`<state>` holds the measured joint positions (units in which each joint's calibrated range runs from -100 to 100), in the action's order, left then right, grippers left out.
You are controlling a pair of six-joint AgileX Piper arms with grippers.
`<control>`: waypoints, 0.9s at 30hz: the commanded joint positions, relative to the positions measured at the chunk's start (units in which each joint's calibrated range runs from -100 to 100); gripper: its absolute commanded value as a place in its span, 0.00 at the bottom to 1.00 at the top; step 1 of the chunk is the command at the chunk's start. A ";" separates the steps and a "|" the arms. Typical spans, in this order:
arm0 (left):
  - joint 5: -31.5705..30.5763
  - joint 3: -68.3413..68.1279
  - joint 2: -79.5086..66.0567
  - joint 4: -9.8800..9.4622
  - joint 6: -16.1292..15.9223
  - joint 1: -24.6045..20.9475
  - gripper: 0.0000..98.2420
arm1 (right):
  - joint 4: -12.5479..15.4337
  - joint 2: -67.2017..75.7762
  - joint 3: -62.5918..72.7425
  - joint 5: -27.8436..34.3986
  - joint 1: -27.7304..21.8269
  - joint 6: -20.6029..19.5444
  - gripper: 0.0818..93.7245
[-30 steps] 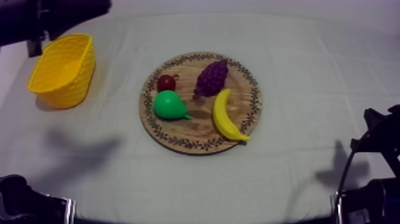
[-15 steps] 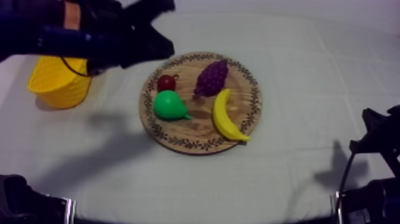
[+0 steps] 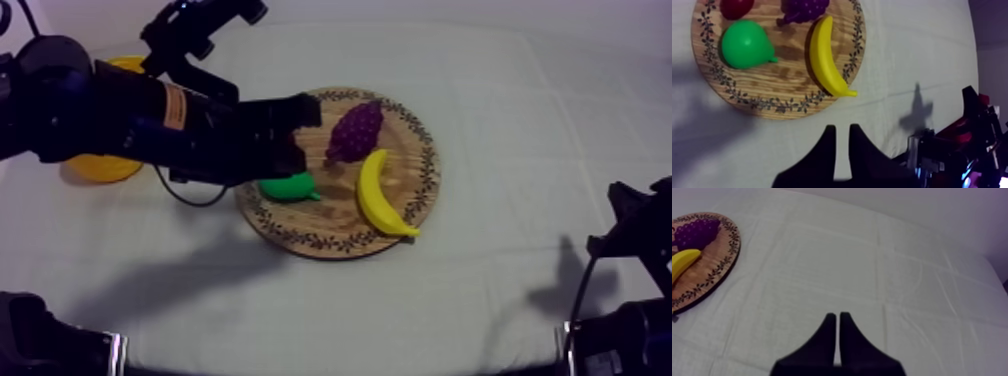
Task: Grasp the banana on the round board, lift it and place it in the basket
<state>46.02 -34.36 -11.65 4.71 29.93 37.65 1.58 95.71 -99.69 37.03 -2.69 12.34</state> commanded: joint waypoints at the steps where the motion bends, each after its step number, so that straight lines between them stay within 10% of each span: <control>1: -0.47 -0.19 -0.04 0.04 -0.30 0.17 0.15 | 0.01 0.04 0.03 -0.02 -0.05 -0.01 0.01; 13: -5.79 -1.58 0.03 1.58 -2.76 2.48 0.59 | 0.01 0.04 0.03 -0.02 -0.07 -0.01 0.01; 27: -4.94 -1.19 5.77 4.23 -2.93 0.69 0.62 | 0.01 0.04 0.03 -0.02 -0.11 0.00 0.01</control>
<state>41.29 -35.52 -6.71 8.33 27.46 38.52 1.58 95.71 -99.69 37.03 -2.77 12.33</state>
